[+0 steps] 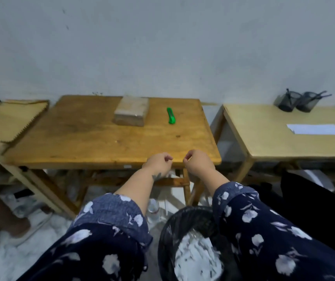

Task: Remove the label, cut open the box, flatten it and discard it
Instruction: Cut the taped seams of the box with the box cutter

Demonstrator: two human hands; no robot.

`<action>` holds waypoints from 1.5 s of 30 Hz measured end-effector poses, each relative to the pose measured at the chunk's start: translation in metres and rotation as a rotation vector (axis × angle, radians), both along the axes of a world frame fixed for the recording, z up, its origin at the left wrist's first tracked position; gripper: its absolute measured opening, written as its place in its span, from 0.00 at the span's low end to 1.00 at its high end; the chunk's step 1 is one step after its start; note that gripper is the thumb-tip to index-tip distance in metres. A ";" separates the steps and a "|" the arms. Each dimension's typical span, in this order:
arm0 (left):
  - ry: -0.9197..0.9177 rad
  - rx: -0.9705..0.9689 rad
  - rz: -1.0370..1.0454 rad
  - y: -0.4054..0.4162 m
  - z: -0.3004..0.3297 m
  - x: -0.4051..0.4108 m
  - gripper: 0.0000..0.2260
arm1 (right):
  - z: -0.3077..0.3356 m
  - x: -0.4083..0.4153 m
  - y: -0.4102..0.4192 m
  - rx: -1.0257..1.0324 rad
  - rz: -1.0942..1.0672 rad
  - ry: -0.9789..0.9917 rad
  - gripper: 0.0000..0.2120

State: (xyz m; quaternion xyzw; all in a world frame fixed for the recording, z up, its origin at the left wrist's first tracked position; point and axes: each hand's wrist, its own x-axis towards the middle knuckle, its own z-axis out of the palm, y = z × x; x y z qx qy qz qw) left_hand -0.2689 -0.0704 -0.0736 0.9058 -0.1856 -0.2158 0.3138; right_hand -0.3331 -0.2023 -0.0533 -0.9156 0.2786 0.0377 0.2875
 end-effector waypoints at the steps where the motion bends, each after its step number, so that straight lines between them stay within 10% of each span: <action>1: -0.022 -0.006 0.005 0.004 0.004 0.015 0.11 | 0.004 0.016 0.004 0.000 0.001 -0.013 0.04; 23: -0.249 0.067 -0.013 0.047 0.009 0.298 0.13 | -0.019 0.250 0.015 0.000 -0.316 0.000 0.10; 37: -0.205 0.216 0.255 -0.009 -0.036 0.386 0.39 | -0.074 0.349 -0.061 -0.106 -0.392 0.061 0.22; 45: -0.322 0.254 0.098 -0.003 -0.041 0.412 0.37 | -0.066 0.392 -0.062 0.154 -0.382 -0.063 0.24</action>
